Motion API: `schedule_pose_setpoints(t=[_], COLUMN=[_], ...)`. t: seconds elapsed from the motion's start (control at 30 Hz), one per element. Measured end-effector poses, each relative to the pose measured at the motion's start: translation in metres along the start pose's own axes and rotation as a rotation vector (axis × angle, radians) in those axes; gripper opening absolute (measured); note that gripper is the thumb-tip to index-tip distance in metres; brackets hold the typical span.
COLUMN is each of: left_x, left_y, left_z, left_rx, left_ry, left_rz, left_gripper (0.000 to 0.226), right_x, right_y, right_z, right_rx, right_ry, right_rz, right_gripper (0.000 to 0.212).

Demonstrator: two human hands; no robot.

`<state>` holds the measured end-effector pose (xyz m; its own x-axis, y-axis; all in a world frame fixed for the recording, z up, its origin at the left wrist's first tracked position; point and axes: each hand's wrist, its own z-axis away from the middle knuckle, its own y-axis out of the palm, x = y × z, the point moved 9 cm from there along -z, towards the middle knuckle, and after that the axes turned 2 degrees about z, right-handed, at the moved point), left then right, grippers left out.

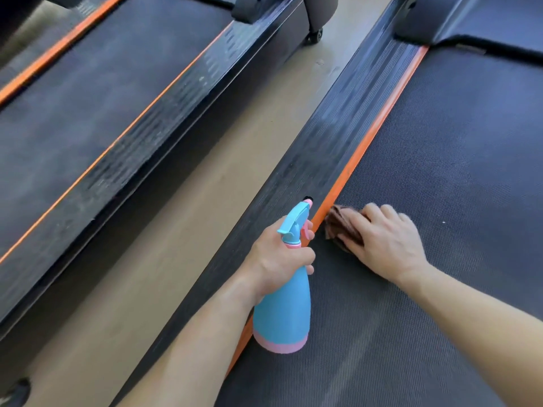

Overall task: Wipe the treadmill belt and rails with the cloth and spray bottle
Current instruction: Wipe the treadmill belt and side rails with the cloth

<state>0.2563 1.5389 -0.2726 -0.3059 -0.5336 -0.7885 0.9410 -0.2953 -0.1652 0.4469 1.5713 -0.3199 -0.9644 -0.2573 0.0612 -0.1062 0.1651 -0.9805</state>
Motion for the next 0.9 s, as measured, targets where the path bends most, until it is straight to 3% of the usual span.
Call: schedule_pose_setpoints(t=[0.17,0.37,0.6,0.67,0.8,0.9], left_x=[0.001,-0.005,0.008,0.006,0.0,-0.001], left_y=[0.002,-0.004,-0.001,0.002,0.007,0.008], left_z=[-0.006,-0.005,-0.01,-0.011,-0.01,-0.01], left_rx=[-0.006,-0.003,-0.003,0.011,0.031,0.037], left_ry=[-0.003,-0.012,-0.039,-0.033,-0.023,-0.019], left_rz=[0.014,0.022,0.012,-0.016,-0.064,-0.082], left_gripper=[0.044,0.035,0.048,0.049,0.052,0.051], right_x=[-0.013,0.012,-0.04,-0.019,0.002,-0.024], right_y=[0.001,-0.005,0.001,-0.004,-0.004,0.002], right_z=[-0.017,0.03,-0.036,0.001,0.052,0.022], right_rx=[-0.006,-0.004,0.0,-0.023,0.046,0.017], right_ry=[0.346,0.098,0.364,0.279,-0.107,-0.041], right_rz=[-0.004,-0.011,-0.028,0.022,-0.015,0.007], right_gripper=[0.045,0.043,0.044,0.044,0.049,0.049])
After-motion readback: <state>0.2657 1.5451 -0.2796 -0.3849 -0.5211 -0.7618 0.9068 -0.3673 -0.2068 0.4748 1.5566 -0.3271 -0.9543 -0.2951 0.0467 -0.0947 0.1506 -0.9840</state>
